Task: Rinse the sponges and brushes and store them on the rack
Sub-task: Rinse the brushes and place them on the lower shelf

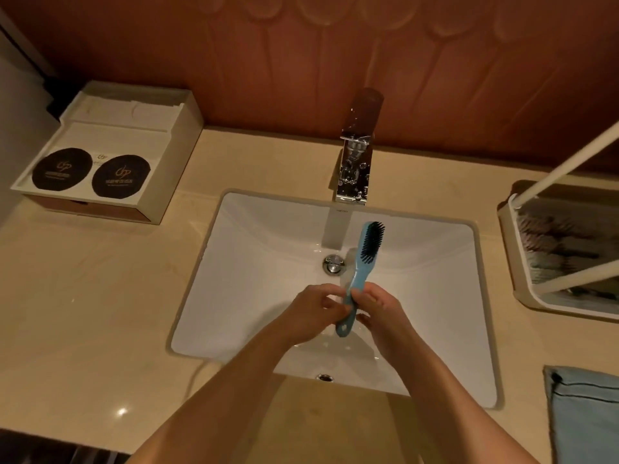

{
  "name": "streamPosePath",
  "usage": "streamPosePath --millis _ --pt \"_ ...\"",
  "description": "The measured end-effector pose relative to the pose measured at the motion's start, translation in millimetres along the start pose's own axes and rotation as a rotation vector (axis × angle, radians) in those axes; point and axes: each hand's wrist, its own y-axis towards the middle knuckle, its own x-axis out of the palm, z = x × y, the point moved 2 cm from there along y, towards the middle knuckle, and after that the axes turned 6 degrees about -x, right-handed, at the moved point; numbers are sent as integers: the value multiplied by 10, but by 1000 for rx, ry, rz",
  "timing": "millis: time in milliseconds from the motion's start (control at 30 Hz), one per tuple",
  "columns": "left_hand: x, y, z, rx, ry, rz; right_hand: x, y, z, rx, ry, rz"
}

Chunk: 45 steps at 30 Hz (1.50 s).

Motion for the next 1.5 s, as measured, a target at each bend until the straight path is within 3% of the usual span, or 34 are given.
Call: streamPosePath --millis 200,333,467,767,1067,1200,1367,1500 --pt "270 -58 155 67 36 75 -161 -224 -140 -49 121 7" --pt "359 -104 377 123 412 172 -368 -406 -251 -87 116 126" --pt "536 -174 647 230 635 151 -586 -561 -299 -84 151 212" --pt "1201 -99 1057 355 696 13 -1306 -873 -298 -135 310 352" --pt "1805 126 1366 396 742 -105 -1978 -1160 -264 -214 -27 336" --pt "1922 205 1446 404 614 -64 -2192 -1218 -193 -172 -268 312" --pt "2077 283 1613 444 474 13 -2509 -1312 -144 -282 -649 235" --pt "2213 356 1700 461 441 70 -2788 -1385 -123 -279 -700 270"
